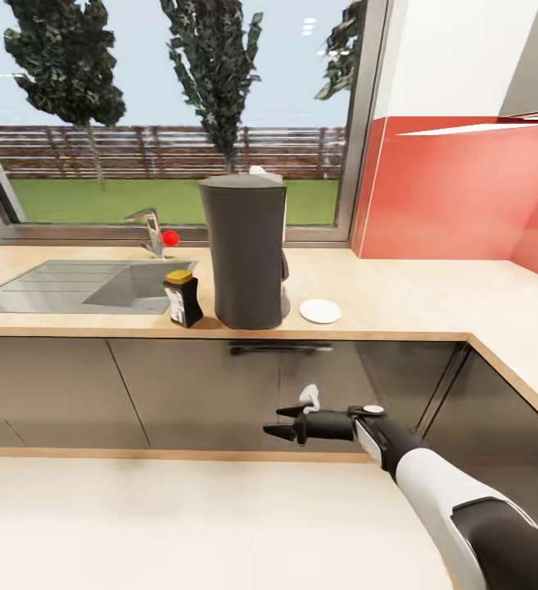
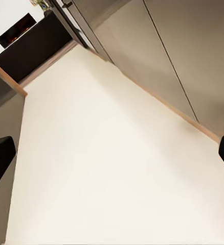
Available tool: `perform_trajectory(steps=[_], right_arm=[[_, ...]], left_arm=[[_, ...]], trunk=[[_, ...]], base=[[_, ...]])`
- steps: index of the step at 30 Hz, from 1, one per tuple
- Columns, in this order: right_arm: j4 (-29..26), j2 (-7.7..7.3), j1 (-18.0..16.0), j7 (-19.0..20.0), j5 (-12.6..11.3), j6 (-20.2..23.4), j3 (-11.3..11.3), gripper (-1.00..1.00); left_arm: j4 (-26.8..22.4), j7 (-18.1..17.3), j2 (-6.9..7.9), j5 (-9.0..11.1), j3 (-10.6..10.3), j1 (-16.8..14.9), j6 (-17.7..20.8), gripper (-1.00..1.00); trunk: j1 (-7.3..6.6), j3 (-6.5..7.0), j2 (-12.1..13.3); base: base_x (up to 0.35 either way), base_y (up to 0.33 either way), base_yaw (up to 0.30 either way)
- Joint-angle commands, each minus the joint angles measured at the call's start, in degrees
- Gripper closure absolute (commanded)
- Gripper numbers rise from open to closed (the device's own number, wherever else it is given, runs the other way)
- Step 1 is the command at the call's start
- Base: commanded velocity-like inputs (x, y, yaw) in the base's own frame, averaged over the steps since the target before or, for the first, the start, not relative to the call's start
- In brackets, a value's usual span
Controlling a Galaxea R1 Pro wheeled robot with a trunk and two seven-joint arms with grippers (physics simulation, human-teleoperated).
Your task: Set up a coffee station on the kitchen countertop: keep the coffee maker on the countertop, move the bottle of coffee from the kitchen shelf to the counter next to the coffee maker, place a paper coffee filter on top of the coffee maker, put the saucer next to the coffee maker with the coffee cup on the saucer, and place the electric kettle next to the coffee maker.
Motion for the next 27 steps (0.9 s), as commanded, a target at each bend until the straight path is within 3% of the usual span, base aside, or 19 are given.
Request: perform_trajectory(steps=[1, 7, 11, 15, 18, 23, 24, 27], right_arm=[[0.84, -0.07, 0.04, 0.03, -0.59, 0.44, 0.36, -1.0], [8.55, -1.1, 0.55, -0.56, -0.53, -2.45, 0.36, -1.0], [14.59, -3.0, 2.1, -0.73, -0.53, -5.43, 0.36, -1.0], [17.16, -5.32, 6.04, -0.88, -0.55, -7.29, 0.38, -1.0], [17.98, -6.66, 11.36, -2.74, -0.56, -8.62, 0.42, -1.0], [18.29, -7.03, 19.66, -8.91, -0.53, -12.62, 0.46, -1.0], [18.34, -6.94, 23.02, -11.27, -0.07, -13.75, 0.5, -1.0], [18.41, -6.84, 25.13, -13.26, 3.33, -14.53, 0.47, -1.0]], left_arm=[[0.0, -0.16, 0.03, 0.52, -0.47, -0.03, 0.6, -1.0], [0.12, -0.07, 0.11, 0.52, 0.19, -0.03, 0.67, -1.0], [0.16, -0.05, 0.42, 0.52, 2.01, -0.03, 0.62, -1.0], [0.17, -0.01, 0.63, 0.52, 3.01, -0.03, 0.61, -1.0], [0.17, 0.76, 0.7, 0.52, 3.34, -0.03, 0.55, -1.0], [0.18, 2.19, 0.73, 0.52, 3.47, -0.03, 0.48, -1.0], [0.18, 3.29, 0.69, 0.52, 3.54, -0.03, 0.45, -1.0], [0.18, 4.28, 0.65, 0.52, 3.58, -0.03, 0.38, -1.0]], trunk=[[0.0, -0.05, -0.03], [0.0, -0.05, -0.03], [0.0, -0.05, -0.03], [0.0, -0.05, -0.03], [0.0, -0.05, -0.03], [0.0, -0.05, -0.03], [0.0, -0.05, -0.03], [0.0, -0.05, -0.03]], base=[[0.0, 0.085, 0.0], [0.0, 0.037, 0.0], [0.0, 0.008, 0.0], [0.0, 0.003, 0.0], [0.0, 0.0, 0.0], [0.0, 0.0, 0.0], [0.0, 0.0, 0.0], [0.0, 0.0, 0.0]])
